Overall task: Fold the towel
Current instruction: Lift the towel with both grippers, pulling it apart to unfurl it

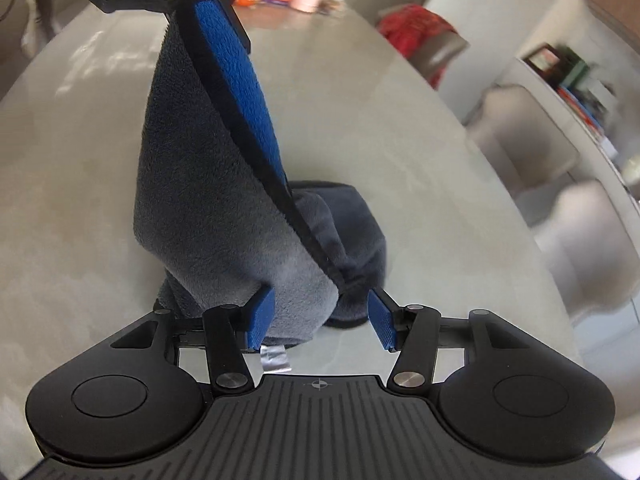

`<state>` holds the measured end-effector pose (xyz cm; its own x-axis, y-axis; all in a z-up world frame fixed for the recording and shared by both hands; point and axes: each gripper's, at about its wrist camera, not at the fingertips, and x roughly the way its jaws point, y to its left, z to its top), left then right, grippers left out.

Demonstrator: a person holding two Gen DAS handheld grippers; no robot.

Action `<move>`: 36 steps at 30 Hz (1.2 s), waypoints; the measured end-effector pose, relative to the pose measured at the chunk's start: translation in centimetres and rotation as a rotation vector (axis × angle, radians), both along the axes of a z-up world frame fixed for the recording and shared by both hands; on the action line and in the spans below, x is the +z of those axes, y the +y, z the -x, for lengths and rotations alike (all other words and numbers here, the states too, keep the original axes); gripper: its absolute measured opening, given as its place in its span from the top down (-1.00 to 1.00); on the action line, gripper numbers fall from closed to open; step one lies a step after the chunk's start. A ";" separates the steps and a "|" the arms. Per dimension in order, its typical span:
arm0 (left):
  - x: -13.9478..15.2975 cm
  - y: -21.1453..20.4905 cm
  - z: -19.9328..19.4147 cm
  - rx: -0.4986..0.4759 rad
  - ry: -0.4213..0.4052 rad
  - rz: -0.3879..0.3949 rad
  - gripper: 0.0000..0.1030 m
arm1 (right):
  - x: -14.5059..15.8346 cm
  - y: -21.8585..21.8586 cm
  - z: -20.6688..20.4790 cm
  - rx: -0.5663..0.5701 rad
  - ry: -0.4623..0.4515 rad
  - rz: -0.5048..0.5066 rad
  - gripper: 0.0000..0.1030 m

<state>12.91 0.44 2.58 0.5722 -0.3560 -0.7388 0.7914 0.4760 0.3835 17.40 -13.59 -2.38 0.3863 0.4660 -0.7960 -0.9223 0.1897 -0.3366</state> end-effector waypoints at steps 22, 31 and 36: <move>-2.0 1.8 -0.2 0.003 0.107 0.001 0.93 | -3.8 3.8 -2.0 0.271 0.084 0.123 -0.29; -2.2 2.5 0.3 0.055 0.118 0.006 0.92 | -4.0 4.2 -3.5 0.241 0.198 0.134 0.05; -2.1 3.1 0.7 0.094 0.110 0.003 0.91 | -2.8 3.2 -2.6 0.161 0.211 0.143 0.81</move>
<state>12.21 3.55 0.48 0.5187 -0.3065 -0.7982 0.7803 0.5513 0.2954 20.00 -10.35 -5.20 0.1359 0.3852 -0.9128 -0.9891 0.0002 -0.1472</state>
